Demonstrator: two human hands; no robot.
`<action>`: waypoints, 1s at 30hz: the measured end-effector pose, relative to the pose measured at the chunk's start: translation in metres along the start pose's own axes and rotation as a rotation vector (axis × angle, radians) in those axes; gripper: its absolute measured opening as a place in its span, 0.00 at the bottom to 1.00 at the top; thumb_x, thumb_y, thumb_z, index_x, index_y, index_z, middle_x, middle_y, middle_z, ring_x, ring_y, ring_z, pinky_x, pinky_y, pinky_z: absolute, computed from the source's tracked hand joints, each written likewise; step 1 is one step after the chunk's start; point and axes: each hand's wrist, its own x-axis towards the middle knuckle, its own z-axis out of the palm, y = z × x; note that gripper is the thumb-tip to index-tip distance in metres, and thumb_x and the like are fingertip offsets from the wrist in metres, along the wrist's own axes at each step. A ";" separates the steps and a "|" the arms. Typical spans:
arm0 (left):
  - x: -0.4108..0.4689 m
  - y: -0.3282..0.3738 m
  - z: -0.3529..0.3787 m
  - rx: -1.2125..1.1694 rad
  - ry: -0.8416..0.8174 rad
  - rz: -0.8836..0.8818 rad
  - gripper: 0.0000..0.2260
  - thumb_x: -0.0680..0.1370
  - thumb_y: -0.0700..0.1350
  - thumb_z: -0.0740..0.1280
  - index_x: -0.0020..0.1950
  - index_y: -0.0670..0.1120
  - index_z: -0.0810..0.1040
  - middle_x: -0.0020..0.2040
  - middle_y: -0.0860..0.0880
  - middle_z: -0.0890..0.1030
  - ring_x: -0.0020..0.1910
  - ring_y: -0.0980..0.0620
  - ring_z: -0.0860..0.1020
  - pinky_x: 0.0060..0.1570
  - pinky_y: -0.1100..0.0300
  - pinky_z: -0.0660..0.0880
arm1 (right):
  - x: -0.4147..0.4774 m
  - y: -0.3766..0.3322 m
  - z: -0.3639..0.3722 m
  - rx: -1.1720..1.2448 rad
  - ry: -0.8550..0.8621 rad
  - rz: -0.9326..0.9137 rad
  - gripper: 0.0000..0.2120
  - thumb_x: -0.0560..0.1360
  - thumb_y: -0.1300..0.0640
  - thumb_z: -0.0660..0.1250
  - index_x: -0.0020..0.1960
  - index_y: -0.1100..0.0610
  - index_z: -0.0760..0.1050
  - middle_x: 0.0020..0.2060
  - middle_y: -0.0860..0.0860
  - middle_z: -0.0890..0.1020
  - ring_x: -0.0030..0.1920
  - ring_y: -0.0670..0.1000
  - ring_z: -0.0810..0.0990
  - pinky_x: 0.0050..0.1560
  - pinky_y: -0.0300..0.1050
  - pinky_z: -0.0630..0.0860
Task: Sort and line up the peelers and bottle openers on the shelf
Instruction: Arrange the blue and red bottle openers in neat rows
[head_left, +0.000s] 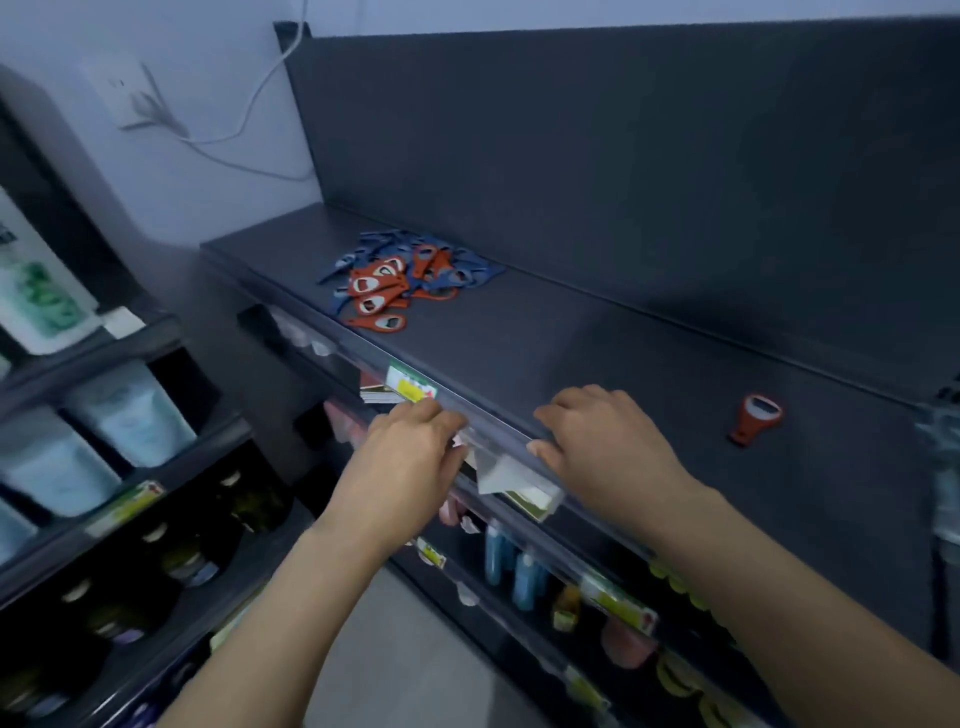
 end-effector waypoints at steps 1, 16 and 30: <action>0.004 -0.013 -0.001 0.002 0.005 -0.005 0.14 0.79 0.48 0.61 0.64 0.48 0.75 0.55 0.50 0.76 0.56 0.48 0.72 0.56 0.56 0.69 | 0.012 -0.005 0.002 0.002 -0.002 0.000 0.14 0.80 0.46 0.55 0.54 0.54 0.74 0.51 0.51 0.76 0.53 0.53 0.73 0.50 0.45 0.64; 0.119 -0.151 0.006 0.019 -0.017 -0.134 0.15 0.79 0.47 0.62 0.66 0.49 0.73 0.58 0.50 0.75 0.58 0.48 0.72 0.58 0.55 0.69 | 0.204 -0.007 0.049 0.050 -0.038 -0.055 0.17 0.80 0.47 0.56 0.61 0.55 0.73 0.55 0.52 0.76 0.56 0.54 0.73 0.55 0.48 0.67; 0.250 -0.241 0.042 -0.081 -0.054 -0.107 0.24 0.75 0.53 0.68 0.69 0.49 0.70 0.64 0.48 0.69 0.63 0.46 0.66 0.62 0.53 0.62 | 0.319 0.015 0.079 0.075 -0.059 0.171 0.17 0.78 0.46 0.60 0.58 0.57 0.74 0.54 0.54 0.77 0.57 0.56 0.74 0.54 0.48 0.69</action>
